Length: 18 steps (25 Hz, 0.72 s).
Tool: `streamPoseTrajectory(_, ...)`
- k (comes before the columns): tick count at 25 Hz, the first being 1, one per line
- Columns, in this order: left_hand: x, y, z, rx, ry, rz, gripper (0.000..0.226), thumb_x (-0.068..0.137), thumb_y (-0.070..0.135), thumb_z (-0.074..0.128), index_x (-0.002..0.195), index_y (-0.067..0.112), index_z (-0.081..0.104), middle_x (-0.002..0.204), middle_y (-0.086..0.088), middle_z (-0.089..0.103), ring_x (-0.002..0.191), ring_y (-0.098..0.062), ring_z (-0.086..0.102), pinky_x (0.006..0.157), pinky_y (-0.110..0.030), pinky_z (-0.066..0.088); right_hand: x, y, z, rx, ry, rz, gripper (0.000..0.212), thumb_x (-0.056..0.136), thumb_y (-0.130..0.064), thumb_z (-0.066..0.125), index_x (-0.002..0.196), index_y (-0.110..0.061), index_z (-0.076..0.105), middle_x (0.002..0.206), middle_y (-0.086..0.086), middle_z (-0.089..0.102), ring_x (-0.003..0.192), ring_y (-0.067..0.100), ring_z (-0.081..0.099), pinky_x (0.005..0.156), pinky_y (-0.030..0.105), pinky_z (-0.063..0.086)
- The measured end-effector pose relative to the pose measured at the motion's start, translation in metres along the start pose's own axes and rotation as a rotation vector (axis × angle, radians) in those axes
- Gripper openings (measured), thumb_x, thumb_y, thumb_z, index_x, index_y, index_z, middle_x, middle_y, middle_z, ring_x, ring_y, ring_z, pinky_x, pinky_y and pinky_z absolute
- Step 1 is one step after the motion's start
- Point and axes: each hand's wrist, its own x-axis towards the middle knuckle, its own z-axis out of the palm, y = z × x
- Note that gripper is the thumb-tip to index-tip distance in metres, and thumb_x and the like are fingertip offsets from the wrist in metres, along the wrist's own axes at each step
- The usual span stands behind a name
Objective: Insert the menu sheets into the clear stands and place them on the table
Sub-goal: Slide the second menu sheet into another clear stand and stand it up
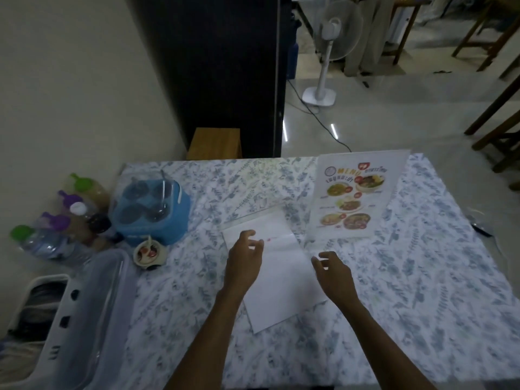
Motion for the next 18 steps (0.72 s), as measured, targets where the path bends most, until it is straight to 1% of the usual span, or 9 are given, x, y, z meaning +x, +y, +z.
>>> streamPoseTrajectory(2, -0.012, -0.034, 0.0, 0.053, -0.024, -0.08, 0.034, 0.099, 0.032, 0.058, 0.13, 0.018, 0.055, 0.117, -0.006, 0.069, 0.093, -0.017, 0.065, 0.08, -0.027, 0.05, -0.006, 0.007, 0.022, -0.078, -0.018, 0.028, 0.041, 0.095, -0.038, 0.058, 0.124, -0.01, 0.057, 0.117, 0.013, 0.066, 0.105, 0.028, 0.064, 0.087, 0.038, 0.05)
streamPoseTrajectory(5, -0.035, -0.078, 0.007, 0.107, -0.123, -0.249, 0.042, 0.099, 0.031, 0.057, 0.136, 0.015, 0.048, 0.132, -0.016, 0.061, 0.114, -0.026, 0.062, 0.095, -0.032, 0.048, -0.018, 0.016, 0.046, -0.233, -0.035, 0.079, 0.044, 0.091, -0.037, 0.061, 0.123, -0.007, 0.056, 0.119, 0.02, 0.06, 0.109, 0.037, 0.06, 0.091, 0.046, 0.051)
streamPoseTrajectory(6, -0.041, -0.085, 0.011, 0.117, -0.147, -0.287, 0.045, 0.099, 0.03, 0.056, 0.139, 0.013, 0.045, 0.135, -0.018, 0.057, 0.119, -0.028, 0.06, 0.097, -0.032, 0.046, -0.021, 0.018, 0.05, -0.276, -0.011, 0.087, 0.045, 0.09, -0.037, 0.062, 0.123, -0.006, 0.056, 0.119, 0.022, 0.059, 0.109, 0.04, 0.058, 0.091, 0.047, 0.05)
streamPoseTrajectory(8, -0.048, -0.09, 0.016, 0.134, -0.153, -0.318, 0.045, 0.099, 0.024, 0.055, 0.14, 0.011, 0.042, 0.138, -0.019, 0.052, 0.122, -0.03, 0.056, 0.095, -0.031, 0.044, -0.024, 0.016, 0.055, -0.33, 0.048, 0.14, 0.047, 0.089, -0.036, 0.063, 0.123, -0.004, 0.054, 0.118, 0.026, 0.058, 0.107, 0.045, 0.057, 0.093, 0.049, 0.047)
streamPoseTrajectory(10, -0.048, -0.089, 0.018, 0.139, -0.155, -0.324, 0.043, 0.099, 0.016, 0.054, 0.14, 0.012, 0.042, 0.136, -0.019, 0.052, 0.119, -0.029, 0.057, 0.088, -0.027, 0.042, -0.025, 0.012, 0.057, -0.313, 0.059, 0.201, 0.049, 0.089, -0.035, 0.063, 0.124, -0.002, 0.053, 0.12, 0.028, 0.056, 0.108, 0.047, 0.055, 0.093, 0.049, 0.046)
streamPoseTrajectory(13, -0.045, -0.087, 0.008, 0.129, -0.125, -0.323, 0.043, 0.095, 0.006, 0.055, 0.137, 0.013, 0.045, 0.132, -0.018, 0.057, 0.112, -0.027, 0.06, 0.082, -0.024, 0.043, -0.022, 0.005, 0.05, -0.144, -0.008, 0.279, 0.051, 0.088, -0.038, 0.063, 0.126, -0.006, 0.053, 0.124, 0.023, 0.059, 0.114, 0.042, 0.056, 0.096, 0.045, 0.045)
streamPoseTrajectory(14, -0.045, -0.084, 0.002, 0.112, -0.092, -0.323, 0.042, 0.094, 0.006, 0.056, 0.135, 0.013, 0.048, 0.131, -0.016, 0.059, 0.109, -0.026, 0.062, 0.082, -0.024, 0.046, -0.022, 0.001, 0.044, -0.085, -0.024, 0.284, 0.05, 0.088, -0.038, 0.063, 0.126, -0.007, 0.054, 0.124, 0.021, 0.062, 0.115, 0.039, 0.057, 0.096, 0.043, 0.044)
streamPoseTrajectory(16, -0.041, -0.072, -0.015, 0.076, -0.01, -0.313, 0.035, 0.093, 0.011, 0.06, 0.128, 0.013, 0.055, 0.124, -0.012, 0.066, 0.101, -0.025, 0.066, 0.082, -0.028, 0.052, -0.025, -0.012, 0.024, -0.021, 0.003, 0.247, 0.043, 0.09, -0.036, 0.062, 0.123, -0.009, 0.059, 0.122, 0.016, 0.066, 0.113, 0.033, 0.06, 0.093, 0.038, 0.045)
streamPoseTrajectory(18, -0.04, -0.051, -0.035, 0.019, 0.067, -0.283, 0.026, 0.093, 0.017, 0.063, 0.118, 0.017, 0.06, 0.111, -0.008, 0.071, 0.088, -0.022, 0.068, 0.074, -0.028, 0.057, -0.033, -0.033, -0.002, 0.007, 0.047, 0.163, 0.034, 0.091, -0.037, 0.061, 0.116, -0.014, 0.066, 0.116, 0.009, 0.071, 0.101, 0.024, 0.064, 0.084, 0.034, 0.046)
